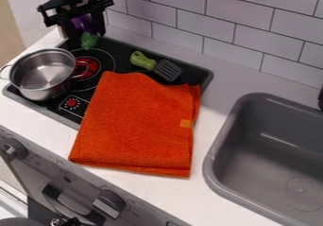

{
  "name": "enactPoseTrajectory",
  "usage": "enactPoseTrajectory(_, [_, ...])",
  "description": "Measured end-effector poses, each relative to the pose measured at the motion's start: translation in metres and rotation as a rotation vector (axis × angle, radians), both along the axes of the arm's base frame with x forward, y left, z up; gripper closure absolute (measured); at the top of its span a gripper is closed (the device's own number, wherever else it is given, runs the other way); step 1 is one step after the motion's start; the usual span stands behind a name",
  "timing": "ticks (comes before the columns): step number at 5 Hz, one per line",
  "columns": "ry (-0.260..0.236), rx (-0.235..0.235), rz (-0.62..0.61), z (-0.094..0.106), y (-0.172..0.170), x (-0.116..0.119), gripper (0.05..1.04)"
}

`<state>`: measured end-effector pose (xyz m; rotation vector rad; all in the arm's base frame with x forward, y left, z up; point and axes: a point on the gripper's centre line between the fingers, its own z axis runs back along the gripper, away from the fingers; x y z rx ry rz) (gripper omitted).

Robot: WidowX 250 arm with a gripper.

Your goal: Moving an object from a pan

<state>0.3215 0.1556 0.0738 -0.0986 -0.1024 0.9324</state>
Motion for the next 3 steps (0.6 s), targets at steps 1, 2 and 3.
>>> enactPoseTrajectory(1, [-0.009, 0.004, 0.075, -0.010, -0.011, 0.013, 0.510])
enactPoseTrajectory(2, [0.007, 0.025, 0.072, -0.031, -0.011, 0.019, 0.510])
enactPoseTrajectory(3, [-0.014, 0.060, 0.047, -0.043, -0.006, 0.027, 0.510])
